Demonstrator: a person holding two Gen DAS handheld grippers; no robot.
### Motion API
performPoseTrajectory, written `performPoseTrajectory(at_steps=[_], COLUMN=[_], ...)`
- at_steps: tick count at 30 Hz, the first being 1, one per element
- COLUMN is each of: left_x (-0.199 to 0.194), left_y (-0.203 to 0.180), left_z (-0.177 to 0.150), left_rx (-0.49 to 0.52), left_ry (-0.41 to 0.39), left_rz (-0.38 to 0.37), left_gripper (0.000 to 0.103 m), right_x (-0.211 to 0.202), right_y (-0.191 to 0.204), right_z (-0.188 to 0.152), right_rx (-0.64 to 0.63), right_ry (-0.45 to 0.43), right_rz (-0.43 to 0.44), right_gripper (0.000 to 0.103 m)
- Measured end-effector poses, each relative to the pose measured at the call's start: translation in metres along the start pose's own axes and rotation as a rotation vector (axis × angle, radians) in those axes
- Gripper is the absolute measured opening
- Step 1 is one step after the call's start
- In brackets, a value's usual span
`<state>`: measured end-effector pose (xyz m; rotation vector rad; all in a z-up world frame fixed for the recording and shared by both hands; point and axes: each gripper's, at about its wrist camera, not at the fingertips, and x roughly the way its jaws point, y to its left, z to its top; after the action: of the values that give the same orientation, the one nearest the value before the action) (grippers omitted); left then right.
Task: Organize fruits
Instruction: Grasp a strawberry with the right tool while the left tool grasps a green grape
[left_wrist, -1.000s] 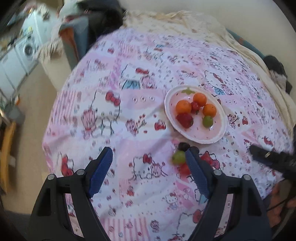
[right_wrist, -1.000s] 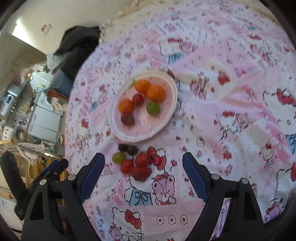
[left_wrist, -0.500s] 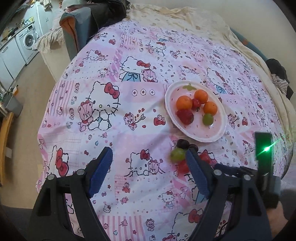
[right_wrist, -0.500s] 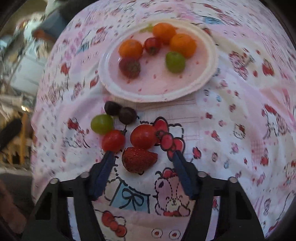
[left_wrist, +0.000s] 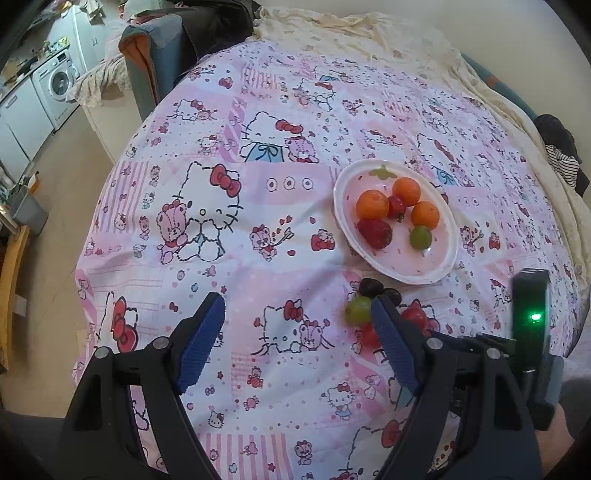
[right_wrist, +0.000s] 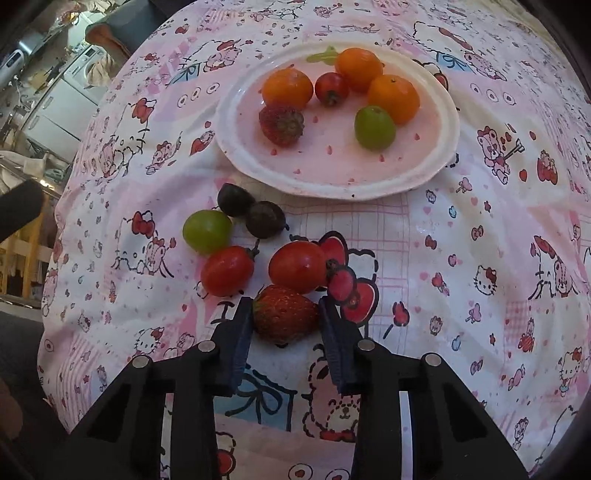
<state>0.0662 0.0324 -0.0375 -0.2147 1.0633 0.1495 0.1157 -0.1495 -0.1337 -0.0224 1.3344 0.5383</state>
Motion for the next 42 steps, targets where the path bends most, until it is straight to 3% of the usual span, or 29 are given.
performPoseTrajectory(at_steps=[7,19,26,27,30,35,39,42], left_x=[0.015,0.032,0.056,0.062,0.077,0.092,0.103,0.106], left_y=[0.009,-0.003,-0.021,-0.027,-0.045,-0.066,-0.068,-0.066], left_z=[-0.002,-0.004,-0.006,-0.007,-0.013,-0.017,-0.015,-0.014], left_rx=[-0.029,0.011,0.069,0.083,0.118,0.161,0.141,0.114], left_ry=[0.042,0.068,0.12,0.135,0.185,0.196,0.209,0.203], left_rz=[0.025,0.041,-0.006,-0.019,-0.057,-0.06,-0.067,-0.031], left_gripper=[0.079,0.079,0.078,0.077,0.058,0.056,0.052,0.052], right_x=[-0.031,-0.031,-0.067,-0.069,-0.073,-0.079,-0.082,-0.081], right_y=[-0.011,-0.026,-0.043,-0.045,-0.055,-0.059,-0.063,-0.063], right_z=[-0.007,-0.007,-0.006,-0.005,-0.004,-0.002,-0.002,-0.001], right_rx=[0.092,0.123,0.225,0.233,0.279,0.291,0.308,0.31], right_ry=[-0.057,-0.055,-0.168,-0.174,-0.182,-0.198,-0.205,-0.205], right_rz=[0.104,0.094,0.16,0.161,0.175,0.195,0.209,0.211], right_gripper=[0.031,0.031,0.031,0.031,0.031,0.031,0.031,0.031])
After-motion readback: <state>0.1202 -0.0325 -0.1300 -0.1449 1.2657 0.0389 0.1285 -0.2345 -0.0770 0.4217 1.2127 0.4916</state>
